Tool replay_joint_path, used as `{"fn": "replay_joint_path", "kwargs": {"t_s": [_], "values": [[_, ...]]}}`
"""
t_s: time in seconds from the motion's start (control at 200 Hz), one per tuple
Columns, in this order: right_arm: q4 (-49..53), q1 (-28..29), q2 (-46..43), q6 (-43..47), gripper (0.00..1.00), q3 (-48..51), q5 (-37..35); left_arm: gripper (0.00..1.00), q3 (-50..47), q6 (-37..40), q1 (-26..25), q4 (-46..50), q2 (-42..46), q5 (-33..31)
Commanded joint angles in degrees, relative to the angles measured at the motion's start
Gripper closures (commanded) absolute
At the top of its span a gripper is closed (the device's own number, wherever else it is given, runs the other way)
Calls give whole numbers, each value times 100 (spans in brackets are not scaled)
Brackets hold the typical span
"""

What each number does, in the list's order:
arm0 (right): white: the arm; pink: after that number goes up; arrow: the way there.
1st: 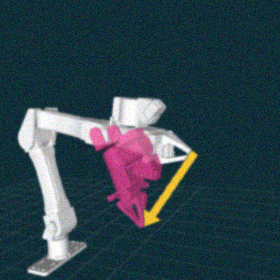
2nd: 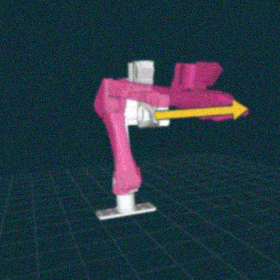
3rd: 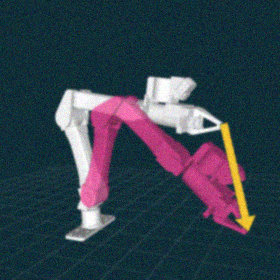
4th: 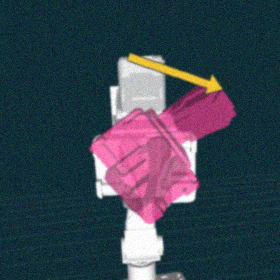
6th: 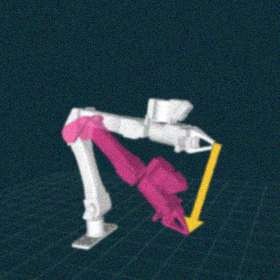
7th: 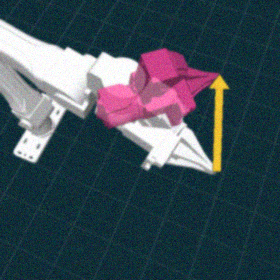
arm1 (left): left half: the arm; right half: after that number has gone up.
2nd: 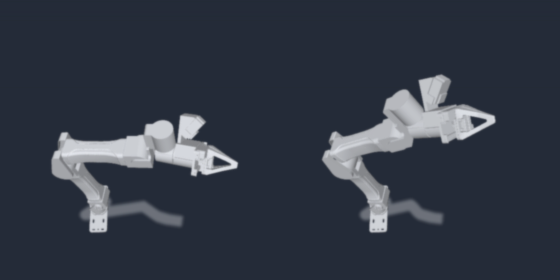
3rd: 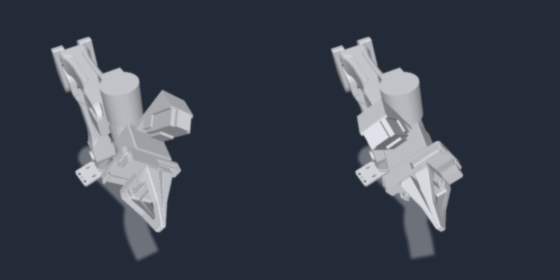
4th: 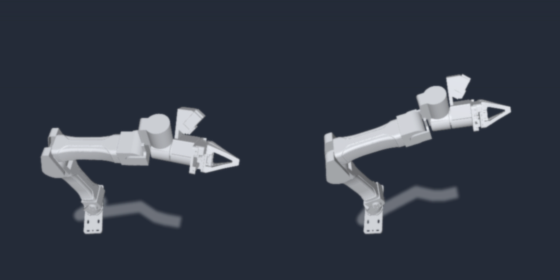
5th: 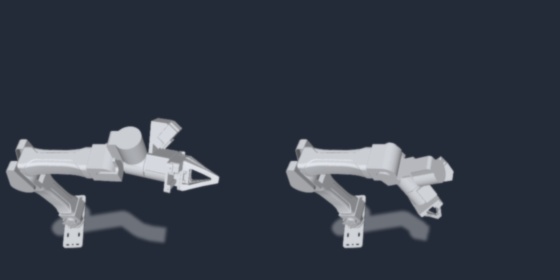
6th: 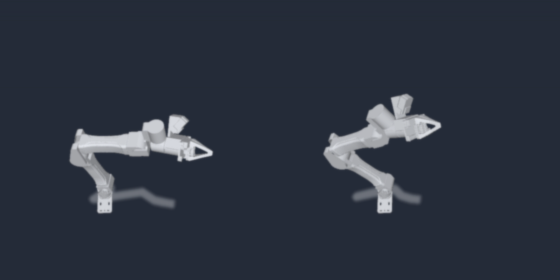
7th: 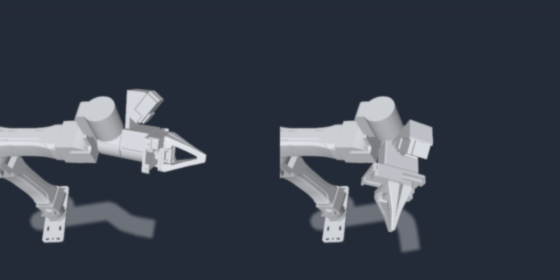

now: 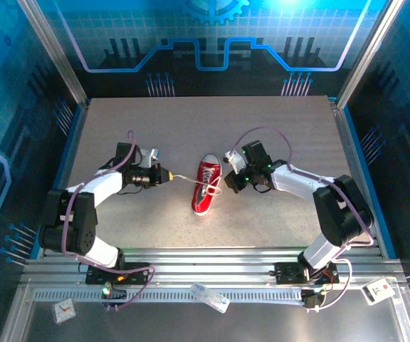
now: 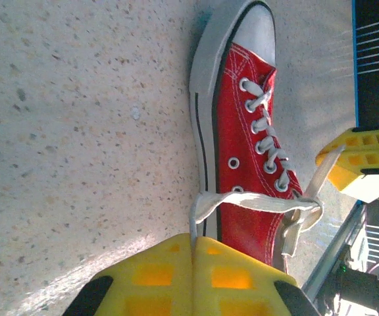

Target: Tie the shoes

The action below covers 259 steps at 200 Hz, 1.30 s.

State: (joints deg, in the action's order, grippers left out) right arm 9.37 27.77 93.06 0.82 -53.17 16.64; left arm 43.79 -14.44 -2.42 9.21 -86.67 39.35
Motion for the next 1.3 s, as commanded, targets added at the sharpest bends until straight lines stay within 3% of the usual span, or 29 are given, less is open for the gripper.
{"fn": "replay_joint_path", "kwargs": {"t_s": [0.0,0.395,0.465,0.56,0.705,0.815,0.96,1.085,1.291], "values": [[247,-148,77,-89,100,-212,-98,100,132,143,142,229,-26,-112],[364,-213,239,-175,100,-339,-33,100,207,151,277,213,-98,-130],[398,-214,237,-196,93,-373,-13,88,225,223,268,204,-23,-95],[493,-235,181,-260,74,-409,13,71,263,395,259,334,175,-120],[641,-287,-34,-322,60,-329,92,64,233,694,167,551,582,-244],[759,-273,-277,-345,54,-172,110,63,157,1000,-236,656,914,-587],[676,-198,-462,-403,51,153,423,63,129,1451,-1195,604,1063,-1123],[447,-50,-382,-454,48,397,756,60,204,1710,-1865,422,852,-1461],[260,214,48,-495,47,344,814,57,493,1845,-2439,292,261,-1645]]}}
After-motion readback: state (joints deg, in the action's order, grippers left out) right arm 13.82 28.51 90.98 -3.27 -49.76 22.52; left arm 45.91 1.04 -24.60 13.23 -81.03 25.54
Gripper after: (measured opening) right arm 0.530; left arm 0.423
